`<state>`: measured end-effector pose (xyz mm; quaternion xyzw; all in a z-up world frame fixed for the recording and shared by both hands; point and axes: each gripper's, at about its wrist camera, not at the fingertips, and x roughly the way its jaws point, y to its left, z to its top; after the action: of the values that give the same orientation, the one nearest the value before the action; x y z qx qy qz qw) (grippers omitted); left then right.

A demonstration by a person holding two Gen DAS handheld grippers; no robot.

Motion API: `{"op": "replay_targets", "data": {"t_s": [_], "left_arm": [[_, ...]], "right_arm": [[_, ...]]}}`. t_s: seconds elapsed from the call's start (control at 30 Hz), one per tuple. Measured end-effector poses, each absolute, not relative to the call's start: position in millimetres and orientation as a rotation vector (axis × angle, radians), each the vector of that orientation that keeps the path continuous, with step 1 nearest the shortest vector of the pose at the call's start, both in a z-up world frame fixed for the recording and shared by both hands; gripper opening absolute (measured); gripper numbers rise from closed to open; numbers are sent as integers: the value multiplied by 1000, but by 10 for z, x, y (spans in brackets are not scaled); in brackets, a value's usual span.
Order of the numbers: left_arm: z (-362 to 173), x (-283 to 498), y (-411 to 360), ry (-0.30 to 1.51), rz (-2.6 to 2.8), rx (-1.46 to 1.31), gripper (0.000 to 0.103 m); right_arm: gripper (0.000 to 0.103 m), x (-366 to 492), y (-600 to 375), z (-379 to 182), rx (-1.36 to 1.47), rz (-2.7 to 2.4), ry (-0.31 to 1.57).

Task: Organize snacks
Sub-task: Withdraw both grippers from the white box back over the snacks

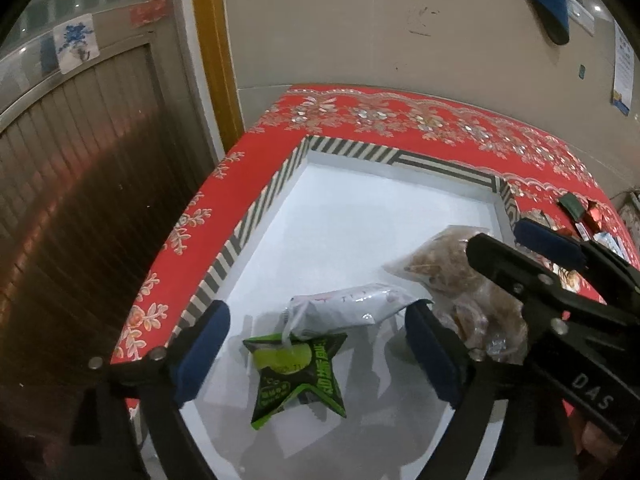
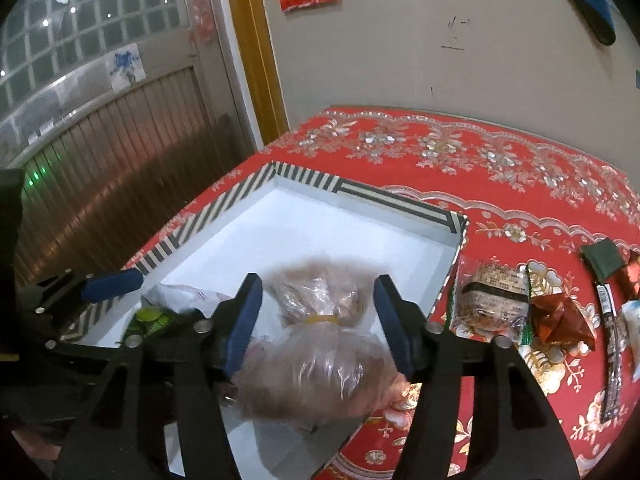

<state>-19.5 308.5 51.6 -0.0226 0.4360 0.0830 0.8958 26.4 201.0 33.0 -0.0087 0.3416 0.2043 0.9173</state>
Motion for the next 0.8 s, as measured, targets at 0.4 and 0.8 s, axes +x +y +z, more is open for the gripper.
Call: {"op": "replay_targets", "data": {"t_s": [0.4, 0.8], "left_arm": [[722, -257, 2992, 854, 171, -64, 93], [884, 24, 1547, 822, -113, 172, 97]], "right_arm": [[59, 58, 1629, 457, 61, 400, 617], [62, -192, -250, 566, 53, 89, 487]]}}
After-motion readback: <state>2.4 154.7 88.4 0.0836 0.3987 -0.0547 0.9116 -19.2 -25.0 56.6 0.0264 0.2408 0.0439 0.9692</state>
